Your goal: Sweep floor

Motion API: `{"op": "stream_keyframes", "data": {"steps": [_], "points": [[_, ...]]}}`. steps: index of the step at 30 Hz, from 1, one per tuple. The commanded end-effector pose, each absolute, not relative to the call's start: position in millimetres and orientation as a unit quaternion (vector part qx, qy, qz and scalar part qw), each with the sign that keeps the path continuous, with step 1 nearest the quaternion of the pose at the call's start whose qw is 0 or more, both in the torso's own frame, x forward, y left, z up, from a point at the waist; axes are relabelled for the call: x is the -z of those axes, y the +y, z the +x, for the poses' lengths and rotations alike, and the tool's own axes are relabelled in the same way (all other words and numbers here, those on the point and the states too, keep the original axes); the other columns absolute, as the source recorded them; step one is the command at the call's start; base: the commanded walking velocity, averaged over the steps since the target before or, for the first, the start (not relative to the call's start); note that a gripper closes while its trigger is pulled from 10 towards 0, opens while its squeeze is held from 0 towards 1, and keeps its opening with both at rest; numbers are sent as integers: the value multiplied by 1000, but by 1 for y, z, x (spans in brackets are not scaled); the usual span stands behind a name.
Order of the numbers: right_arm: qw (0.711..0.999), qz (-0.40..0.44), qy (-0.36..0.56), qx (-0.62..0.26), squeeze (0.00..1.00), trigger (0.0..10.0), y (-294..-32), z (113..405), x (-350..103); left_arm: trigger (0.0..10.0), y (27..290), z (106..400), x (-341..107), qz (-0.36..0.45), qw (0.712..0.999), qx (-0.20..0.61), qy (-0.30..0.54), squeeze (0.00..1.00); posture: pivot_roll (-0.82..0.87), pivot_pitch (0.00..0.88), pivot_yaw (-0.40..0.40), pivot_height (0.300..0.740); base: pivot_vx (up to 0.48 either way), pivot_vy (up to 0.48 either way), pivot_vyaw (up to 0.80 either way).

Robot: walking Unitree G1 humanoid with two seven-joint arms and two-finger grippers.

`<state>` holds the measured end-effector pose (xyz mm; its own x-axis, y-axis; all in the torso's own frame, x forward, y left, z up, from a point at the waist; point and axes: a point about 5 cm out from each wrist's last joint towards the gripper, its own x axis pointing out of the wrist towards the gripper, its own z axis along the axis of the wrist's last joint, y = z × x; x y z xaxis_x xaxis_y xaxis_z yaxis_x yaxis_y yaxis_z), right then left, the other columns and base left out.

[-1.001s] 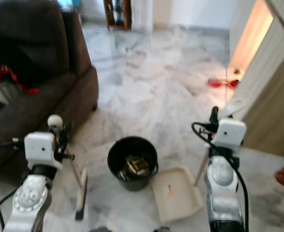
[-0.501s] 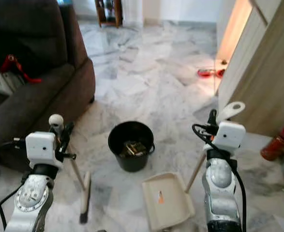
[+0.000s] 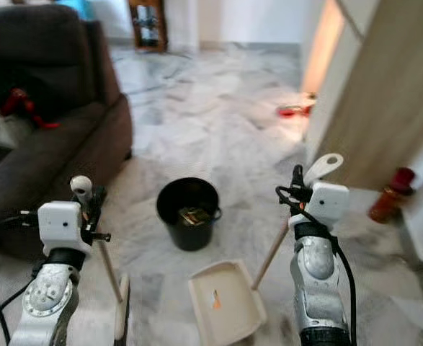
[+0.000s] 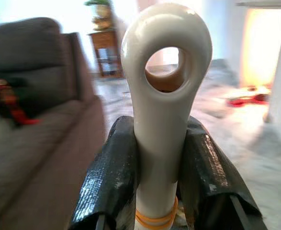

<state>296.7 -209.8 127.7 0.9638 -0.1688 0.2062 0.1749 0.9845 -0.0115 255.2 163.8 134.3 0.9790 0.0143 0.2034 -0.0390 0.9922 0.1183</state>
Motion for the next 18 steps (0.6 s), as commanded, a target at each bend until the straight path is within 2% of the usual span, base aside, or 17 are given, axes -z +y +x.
{"op": "stream_keyframes", "data": {"steps": [1, 18], "points": [[988, -13, -127, 91, 0, 10000, -214, 301, -141, 10000, 156, 260, -149, 53, 988, -2, -142, 0, -52, 64, 15, 740, 0, 0, -800], [982, -21, -143, 118, 0, 10000, -230, 300, -148, 10000, 148, 276, -147, 43, 989, 25, -141, 0, -126, 82, 37, 740, 0, 0, -800]]}}
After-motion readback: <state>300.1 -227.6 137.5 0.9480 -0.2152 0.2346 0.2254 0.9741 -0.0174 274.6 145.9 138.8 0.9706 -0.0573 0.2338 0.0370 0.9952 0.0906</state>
